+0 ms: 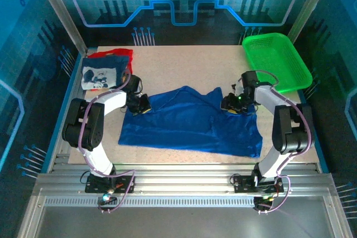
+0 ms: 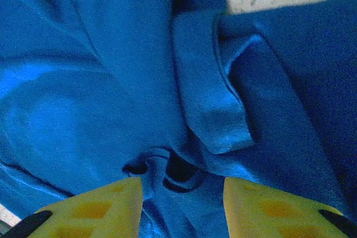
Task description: Fold and stack the t-shirts
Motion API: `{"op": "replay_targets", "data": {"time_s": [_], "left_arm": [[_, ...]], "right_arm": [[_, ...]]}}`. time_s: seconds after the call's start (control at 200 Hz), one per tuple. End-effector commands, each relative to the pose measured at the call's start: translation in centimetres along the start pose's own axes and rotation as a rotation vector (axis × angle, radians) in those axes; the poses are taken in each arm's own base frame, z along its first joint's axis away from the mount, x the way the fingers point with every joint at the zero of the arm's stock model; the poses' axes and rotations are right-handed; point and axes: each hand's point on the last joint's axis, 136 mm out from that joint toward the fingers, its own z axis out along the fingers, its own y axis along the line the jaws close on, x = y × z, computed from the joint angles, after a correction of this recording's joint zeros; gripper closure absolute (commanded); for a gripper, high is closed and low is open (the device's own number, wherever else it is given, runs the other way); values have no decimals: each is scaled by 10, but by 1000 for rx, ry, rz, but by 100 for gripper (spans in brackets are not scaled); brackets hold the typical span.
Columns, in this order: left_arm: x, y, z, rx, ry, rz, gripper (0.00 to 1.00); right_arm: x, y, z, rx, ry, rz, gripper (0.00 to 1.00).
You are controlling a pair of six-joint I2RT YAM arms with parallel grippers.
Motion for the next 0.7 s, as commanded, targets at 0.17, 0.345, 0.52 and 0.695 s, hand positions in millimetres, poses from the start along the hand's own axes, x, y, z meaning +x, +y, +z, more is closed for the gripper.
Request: {"op": "replay_targets", "data": {"time_s": [0.17,0.345,0.52,0.695], "left_arm": [[9,5,2,-17,23,2,100],[8,5,1,-17,18,2,100],[9,5,2,-19,20,1,100],[7,4,2,-16,18,1,100]], "right_arm": [[-10,-8,19,15,7,14,57],[-10,-18,23,41,12,25,57],[-17,-22,17,42,-15,39,57],[-22,-23,21,34,-13,44,58]]}}
